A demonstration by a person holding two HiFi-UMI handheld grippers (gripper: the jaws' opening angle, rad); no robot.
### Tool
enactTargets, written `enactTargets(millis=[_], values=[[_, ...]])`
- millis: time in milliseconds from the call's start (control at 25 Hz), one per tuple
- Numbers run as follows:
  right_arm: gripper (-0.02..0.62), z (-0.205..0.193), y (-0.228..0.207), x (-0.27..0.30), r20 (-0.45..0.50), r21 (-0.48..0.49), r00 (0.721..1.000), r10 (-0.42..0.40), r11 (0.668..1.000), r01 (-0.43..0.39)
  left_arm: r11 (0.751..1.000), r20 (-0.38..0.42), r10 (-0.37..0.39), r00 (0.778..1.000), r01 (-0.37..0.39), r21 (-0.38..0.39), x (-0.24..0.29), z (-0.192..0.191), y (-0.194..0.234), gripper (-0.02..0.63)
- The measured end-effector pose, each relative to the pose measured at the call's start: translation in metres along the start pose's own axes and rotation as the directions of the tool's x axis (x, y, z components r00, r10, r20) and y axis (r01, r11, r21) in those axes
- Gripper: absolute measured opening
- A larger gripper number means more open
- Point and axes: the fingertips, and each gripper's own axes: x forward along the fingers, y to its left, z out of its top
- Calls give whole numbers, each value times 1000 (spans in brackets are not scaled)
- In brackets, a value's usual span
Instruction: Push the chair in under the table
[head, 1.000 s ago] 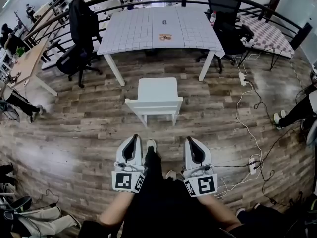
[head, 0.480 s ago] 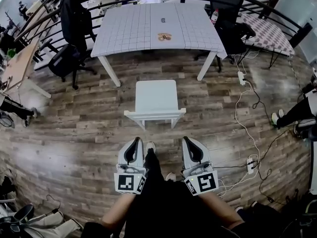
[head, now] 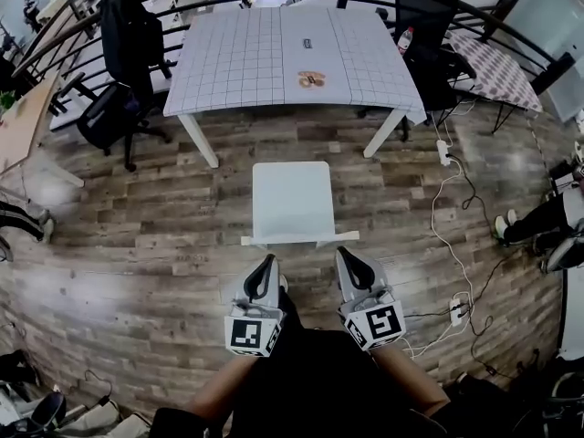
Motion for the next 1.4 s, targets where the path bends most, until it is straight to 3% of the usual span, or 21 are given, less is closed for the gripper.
enactTargets(millis=[280,440,640,720,840,1000,1200,1400], values=[[-6,10,-16,45,-2,-4,999,-52,999,52,998,-52,-55,997,53,-28,35,-5,31,9],[-6,10,-38,57,-19,19,996,-92,996,93,999,-76,-39,996,36,-38,46,-11,40,9],[-6,7,-37,70,-50,0,998,-40,999,40,999,-101,-25,995,29,35,64,-18,45,9],[-6,-8,-33,75,-106,-16,994,8,1000,-10,998,-112,-22,993,30,64,72,-25,42,9],[-5,-36,-29,82,-219,-12,972,81,996,-85,996,-138,-24,990,35,77,80,-36,35,9],[-3,-55,-26,87,-285,-28,950,129,989,-143,996,-173,-32,984,46,76,85,-47,32,9],[28,-90,-29,95,-410,-81,894,179,969,-232,988,-220,-64,973,93,123,94,-63,31,9],[58,-134,-31,103,-537,-140,813,225,927,-349,965,-340,-161,926,221,143,101,-107,23,53]])
